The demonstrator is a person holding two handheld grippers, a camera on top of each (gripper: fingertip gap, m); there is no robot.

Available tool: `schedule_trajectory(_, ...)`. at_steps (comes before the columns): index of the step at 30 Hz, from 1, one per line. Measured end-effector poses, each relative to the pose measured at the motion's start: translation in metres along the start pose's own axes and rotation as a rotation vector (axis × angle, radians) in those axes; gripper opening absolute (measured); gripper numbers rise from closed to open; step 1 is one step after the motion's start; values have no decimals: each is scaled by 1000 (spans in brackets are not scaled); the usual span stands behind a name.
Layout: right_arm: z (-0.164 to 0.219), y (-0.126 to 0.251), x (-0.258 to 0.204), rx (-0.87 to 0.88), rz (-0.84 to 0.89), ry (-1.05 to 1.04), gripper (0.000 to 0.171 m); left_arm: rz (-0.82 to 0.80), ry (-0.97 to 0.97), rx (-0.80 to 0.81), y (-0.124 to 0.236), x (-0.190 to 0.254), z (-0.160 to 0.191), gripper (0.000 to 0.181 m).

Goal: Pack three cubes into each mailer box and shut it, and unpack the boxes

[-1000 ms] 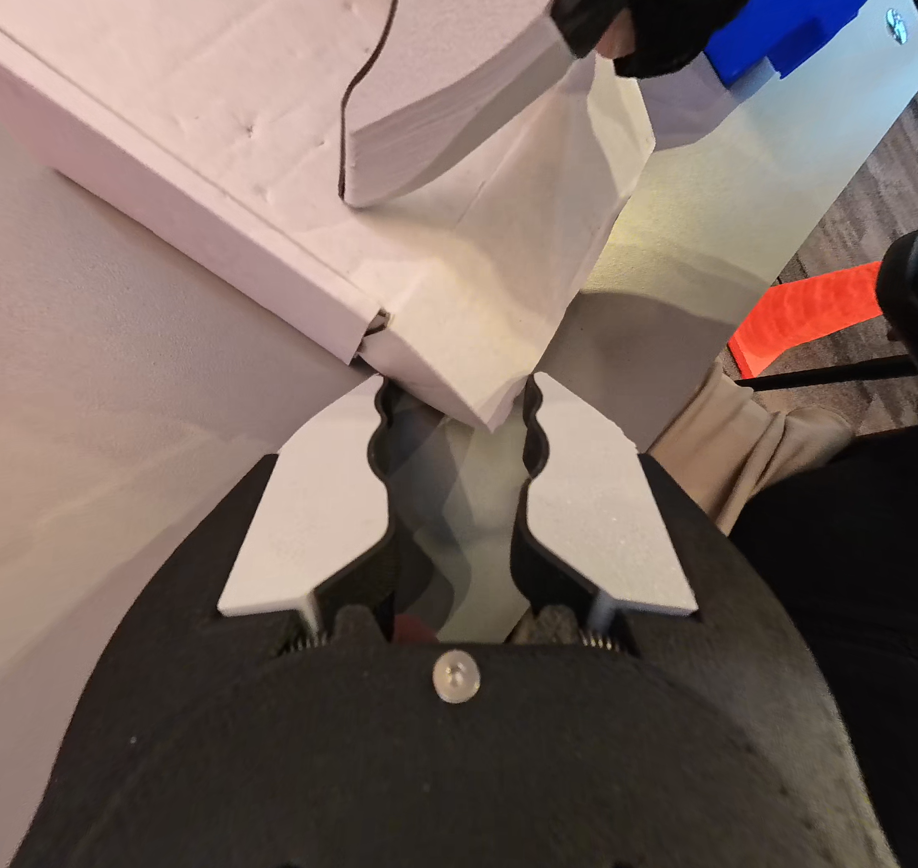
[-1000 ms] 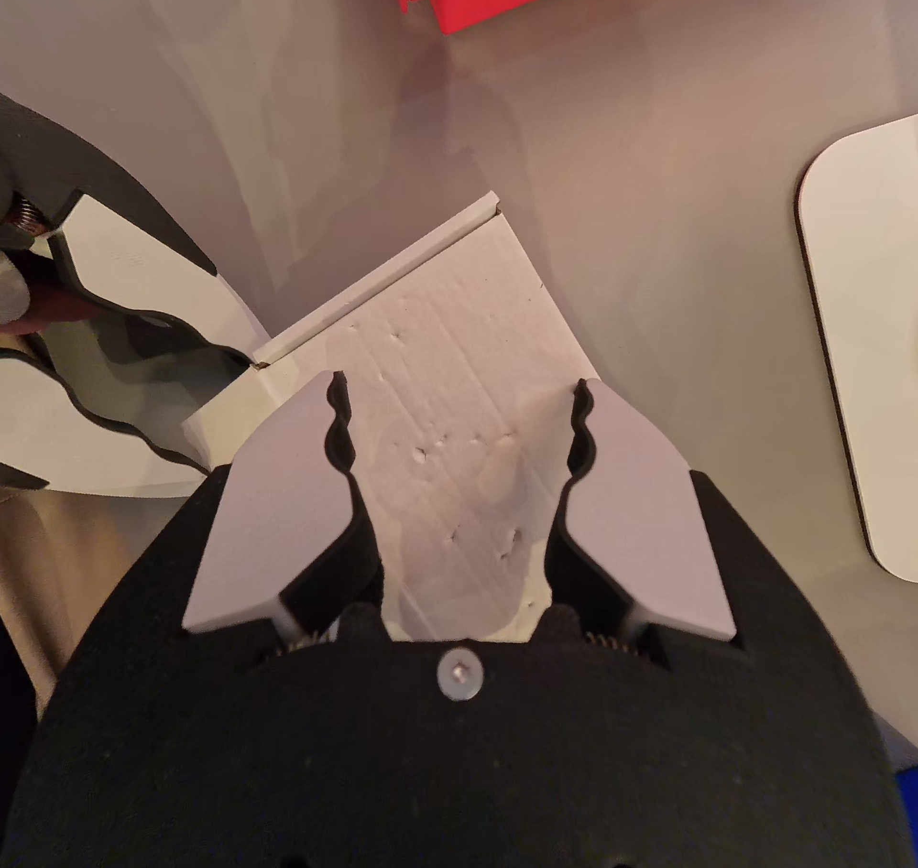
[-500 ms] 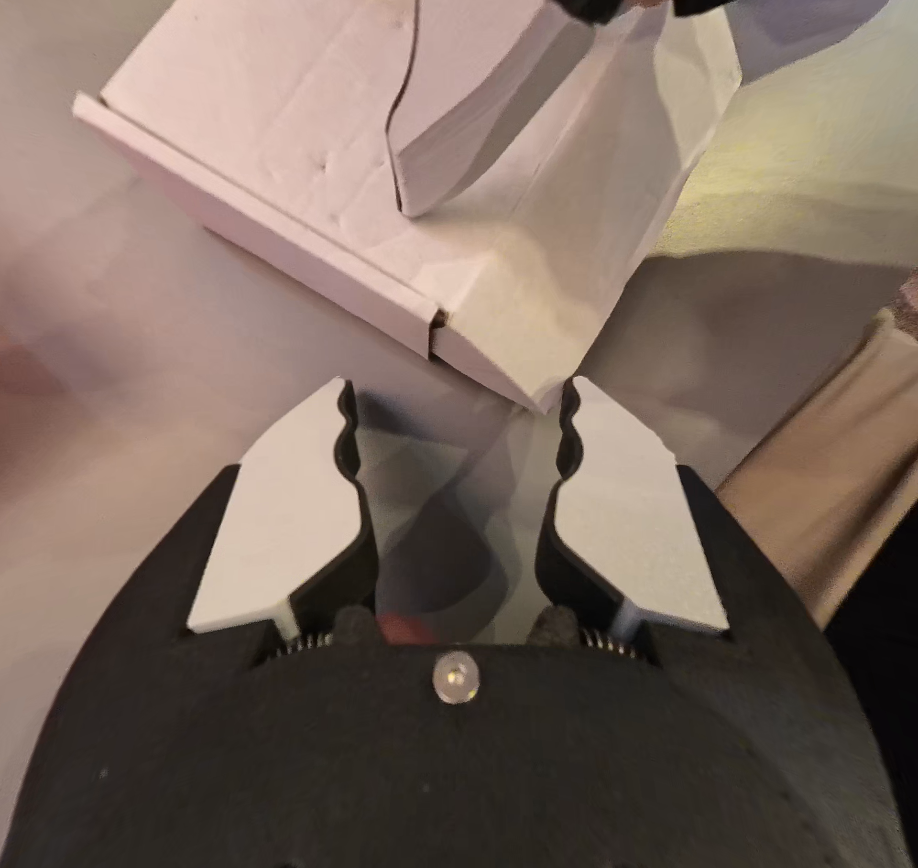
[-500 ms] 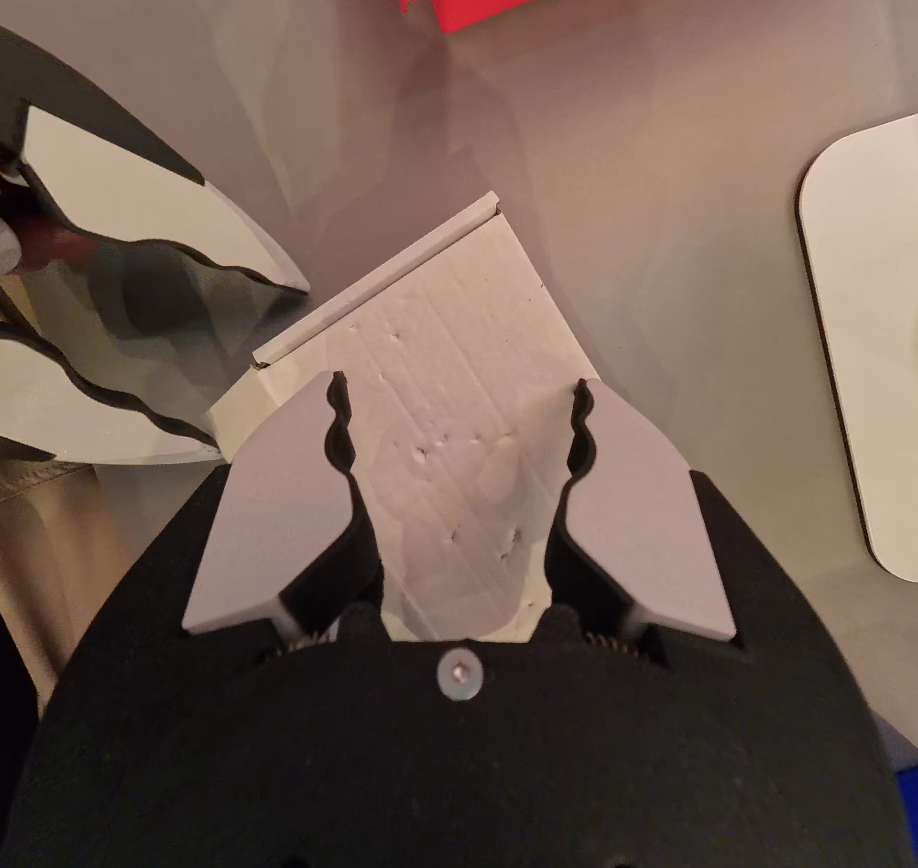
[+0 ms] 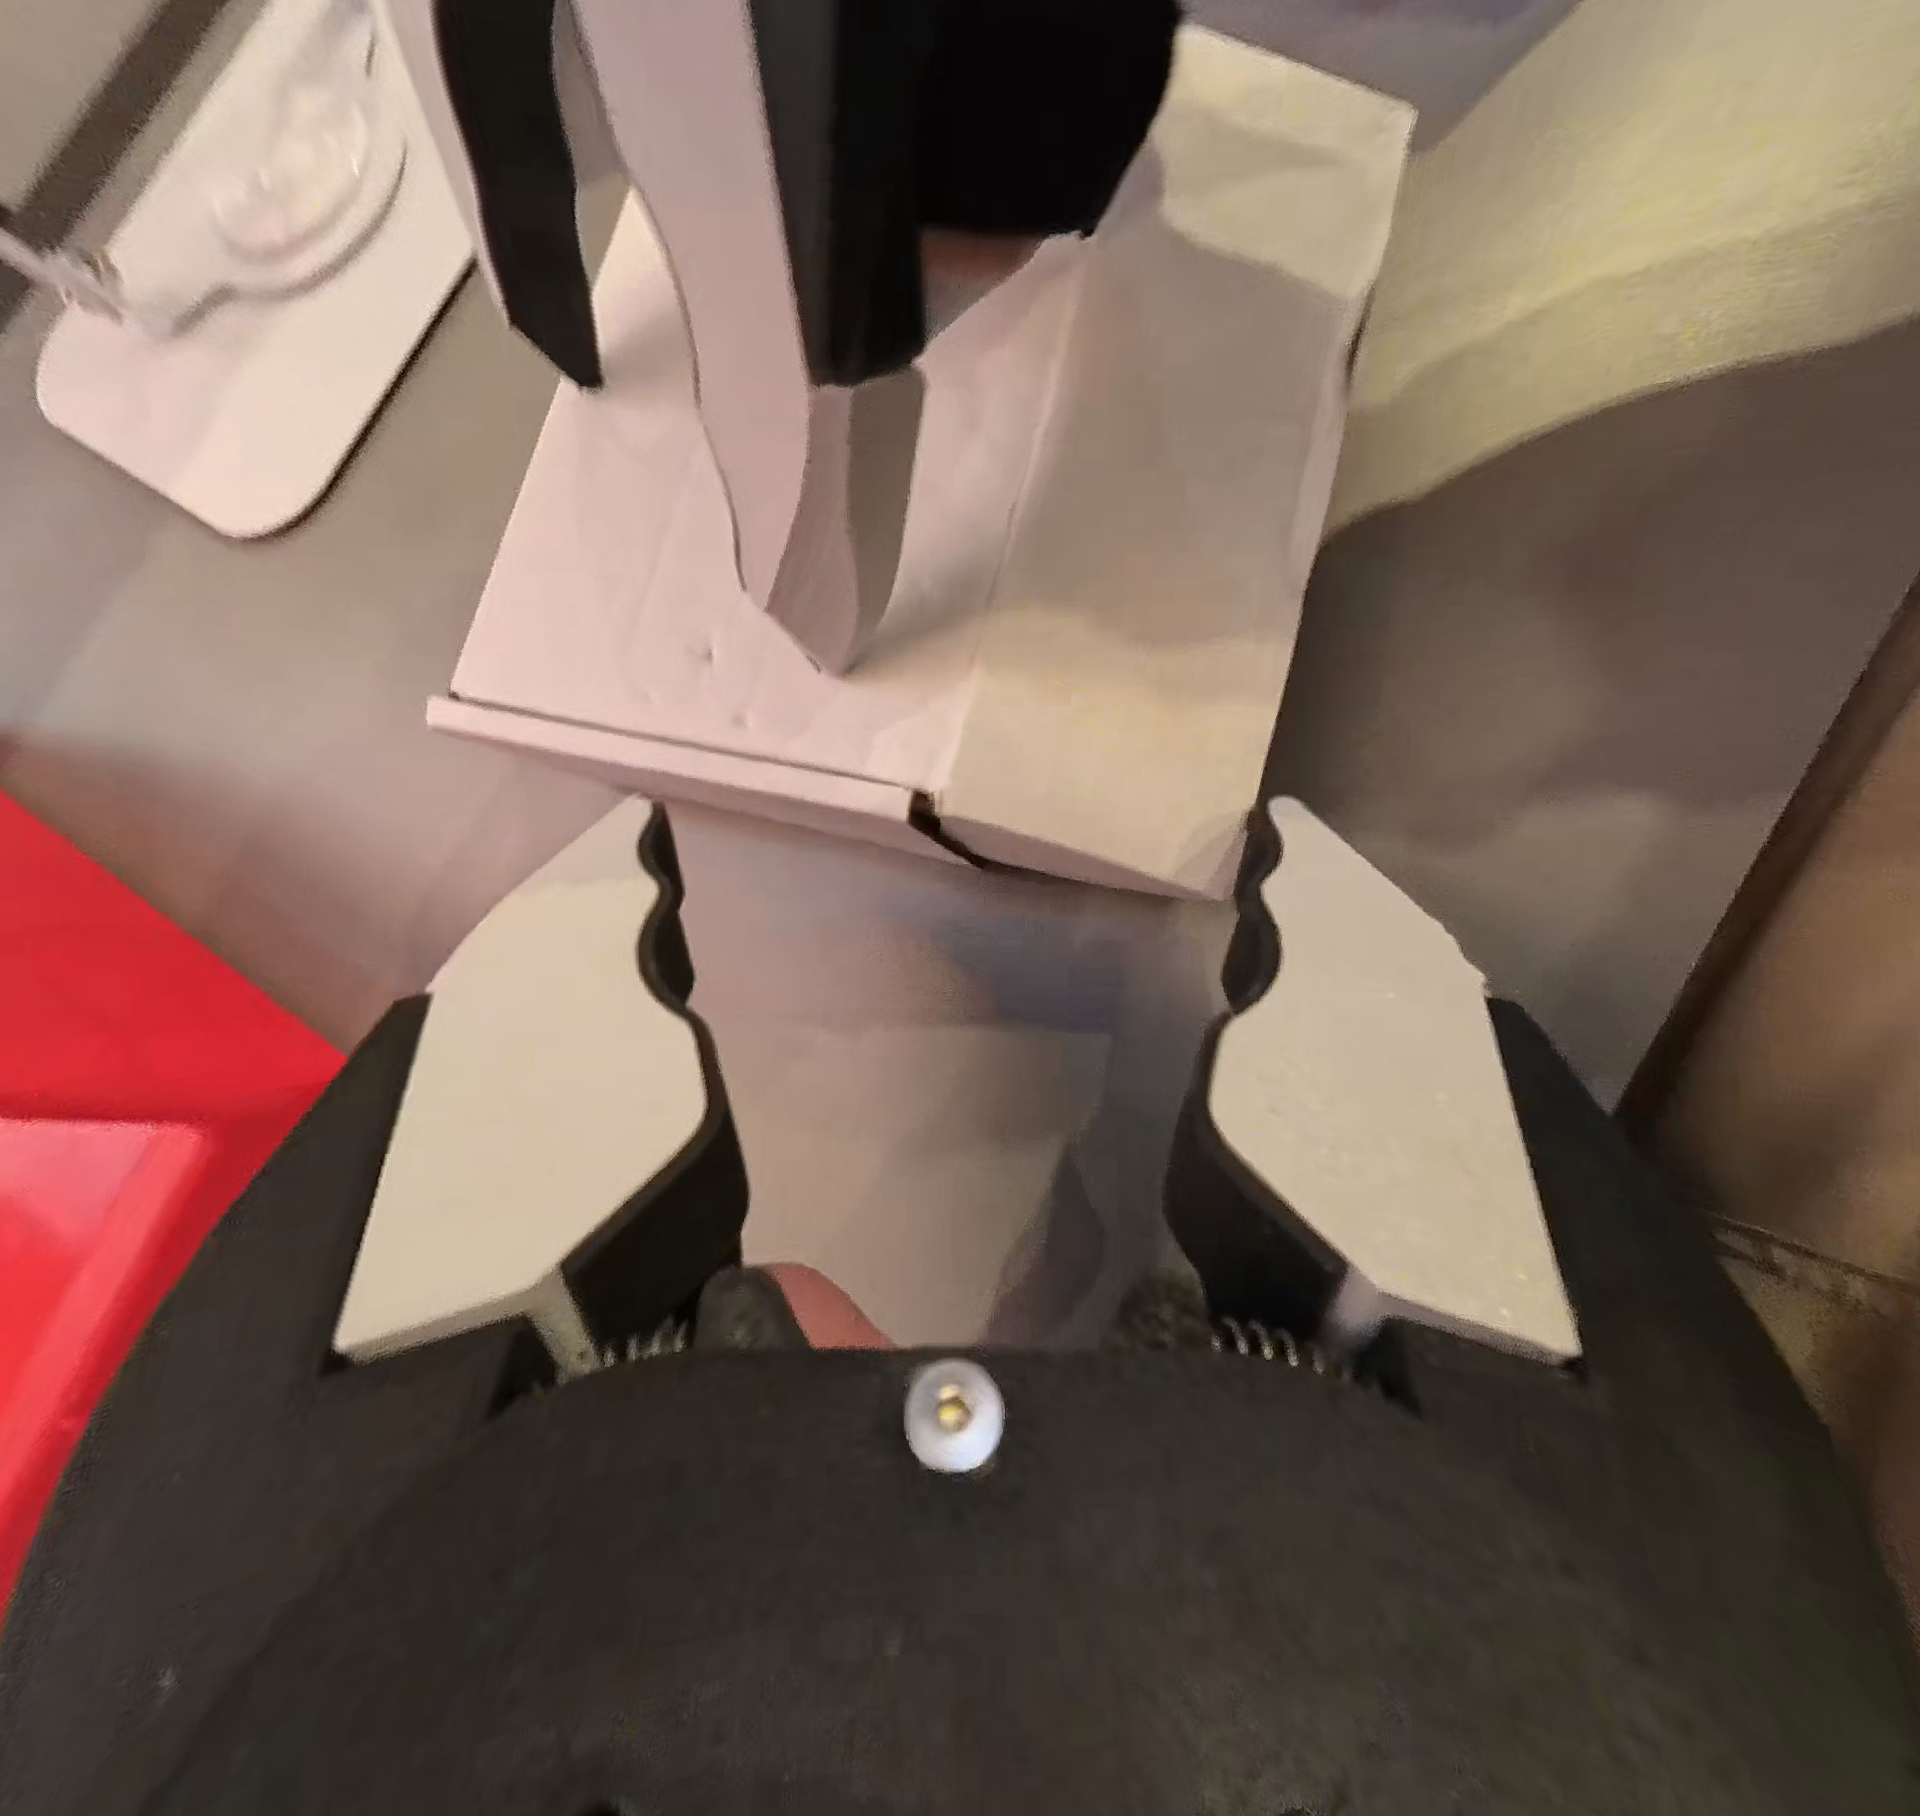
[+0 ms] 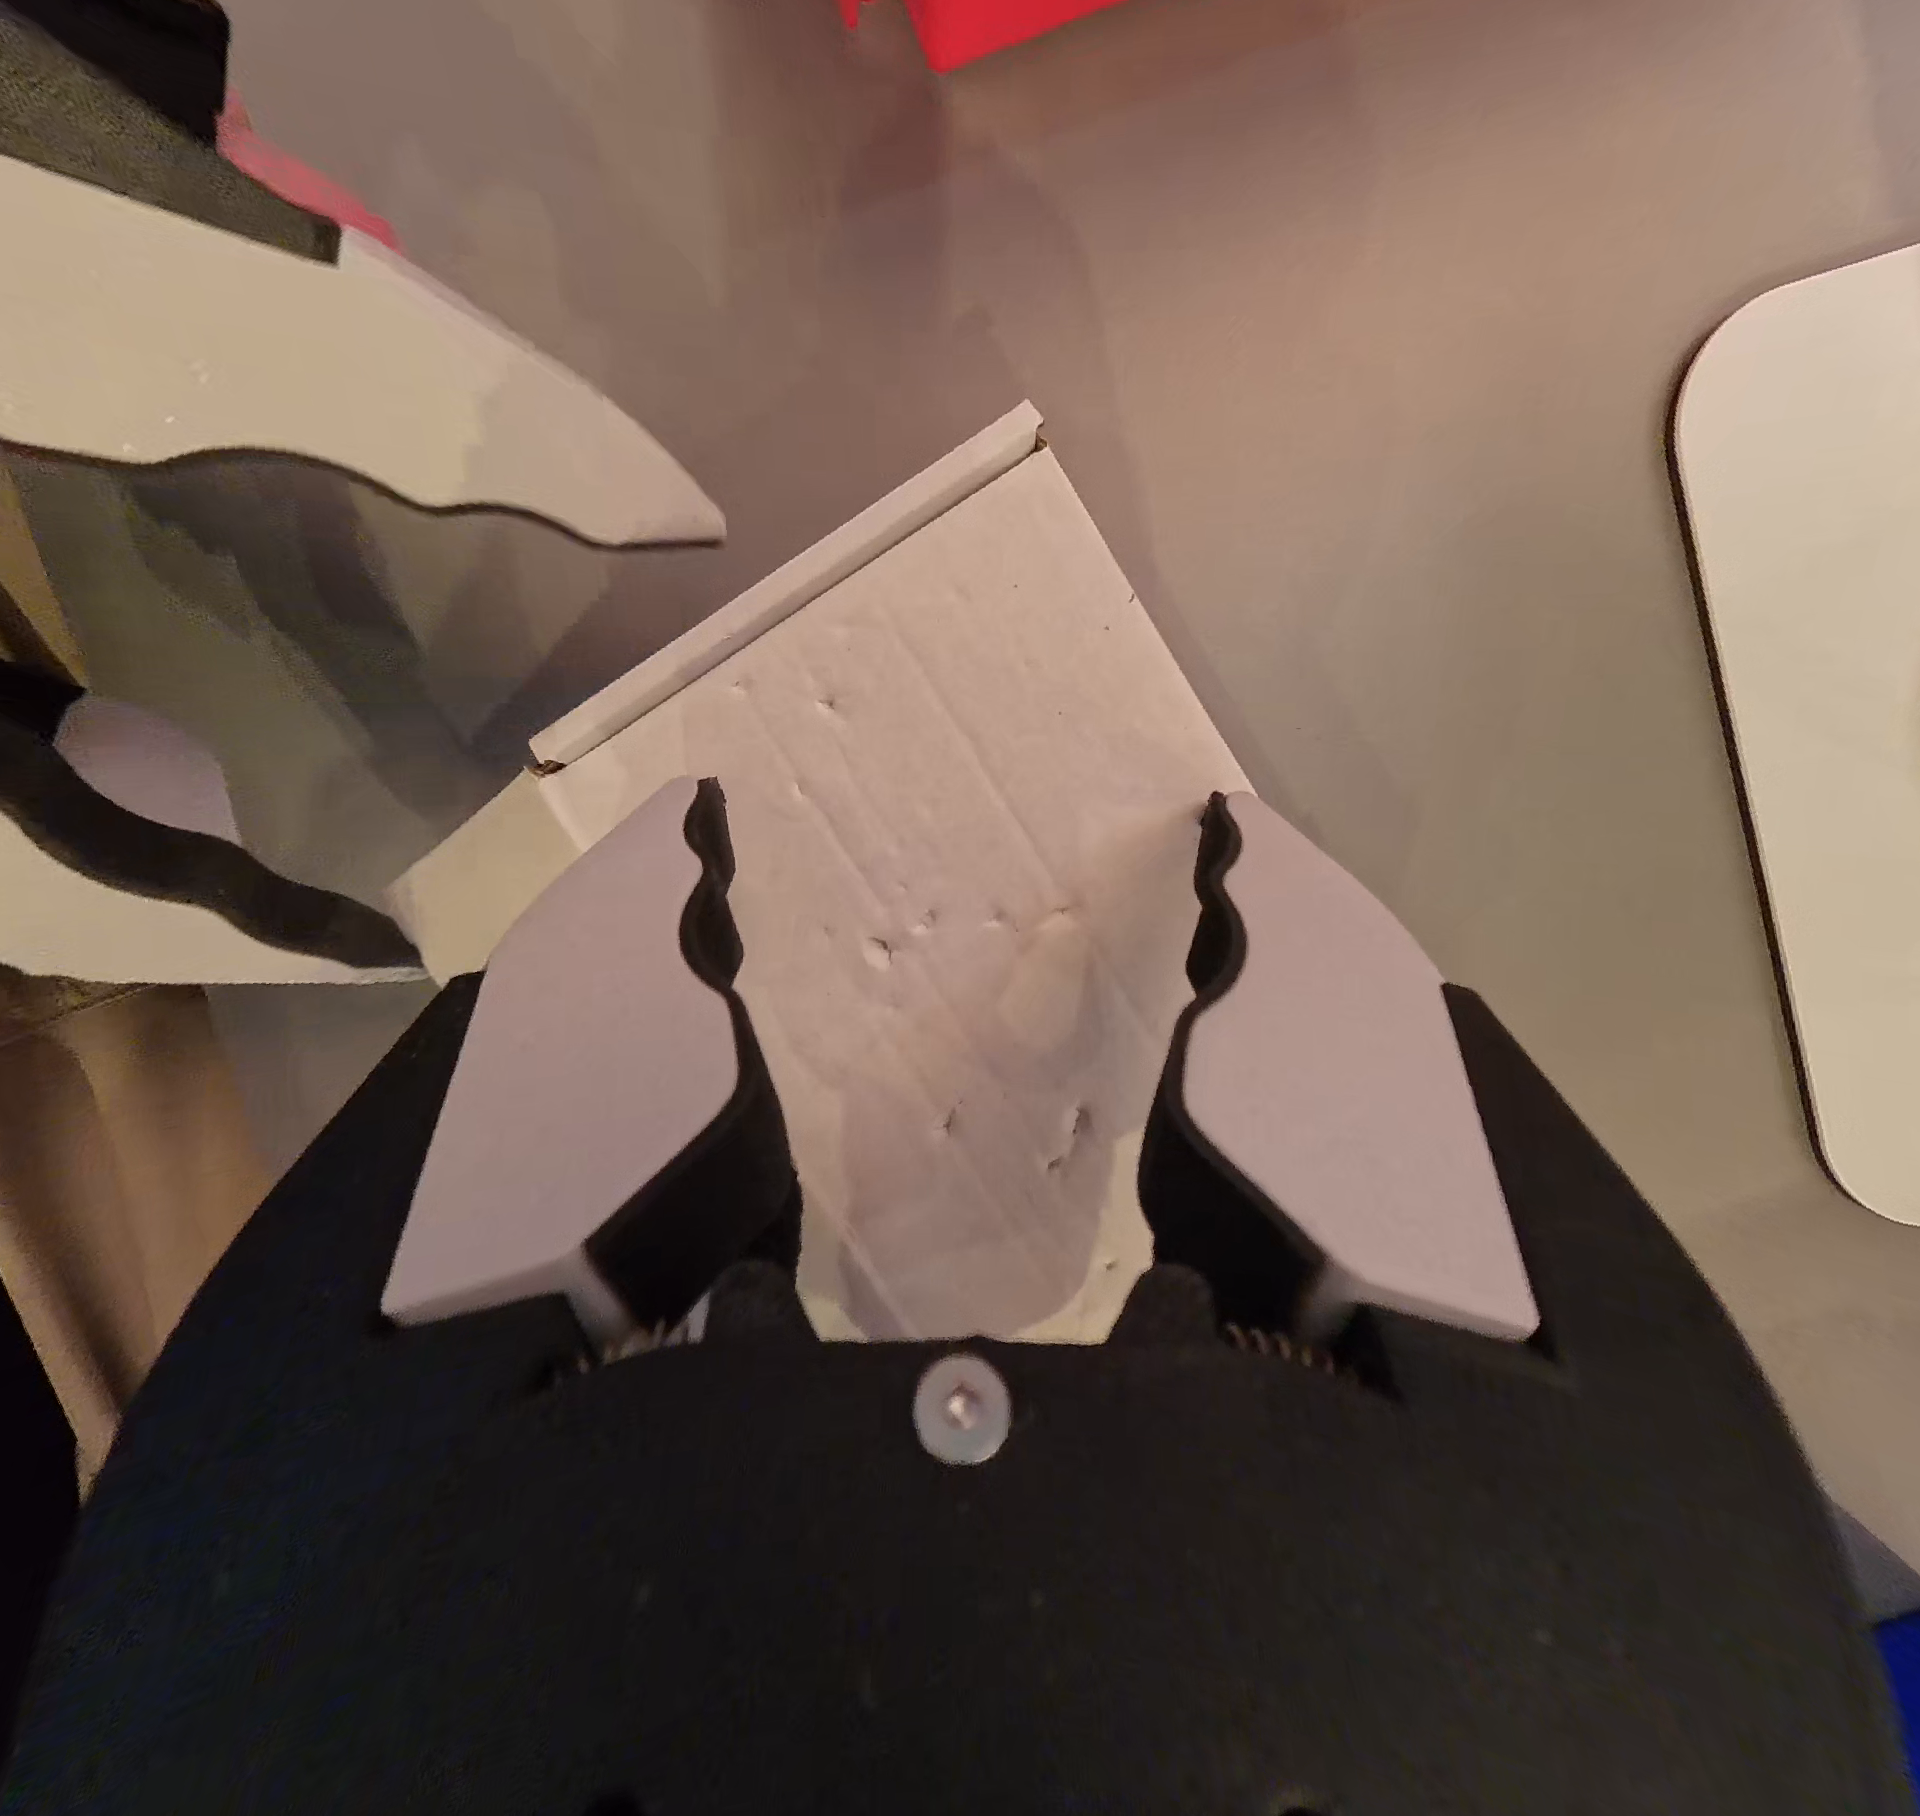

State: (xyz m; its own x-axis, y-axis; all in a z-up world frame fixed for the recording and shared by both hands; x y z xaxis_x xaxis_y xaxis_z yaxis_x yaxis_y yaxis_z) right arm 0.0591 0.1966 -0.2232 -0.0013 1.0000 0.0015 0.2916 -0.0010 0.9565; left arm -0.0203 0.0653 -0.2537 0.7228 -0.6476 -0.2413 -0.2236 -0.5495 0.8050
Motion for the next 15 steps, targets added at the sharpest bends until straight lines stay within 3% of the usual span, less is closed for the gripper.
schedule_trajectory(9, 0, 0, 1, -1, 3, -5, 85, -6, -127, -15, -5, -4, -3, 101)
schedule_trajectory(15, 1, 0, 1, 6, 3, -3, 85, -194, -205, 2, -17, 7, 7, 102)
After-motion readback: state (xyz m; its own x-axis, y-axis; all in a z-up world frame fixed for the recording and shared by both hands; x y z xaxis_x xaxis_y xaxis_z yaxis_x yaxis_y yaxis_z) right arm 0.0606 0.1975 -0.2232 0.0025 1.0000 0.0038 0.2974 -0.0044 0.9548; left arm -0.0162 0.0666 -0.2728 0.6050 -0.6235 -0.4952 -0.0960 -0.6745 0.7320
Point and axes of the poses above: each gripper's, where its closed fingertips meet, y back along the fingers, z out of its underside, x = y × z across the jaws, the point moved 10 cm from there along y, back along the fingers, and after that the axes turned 11 degrees about -x, right-handed, at the moved point
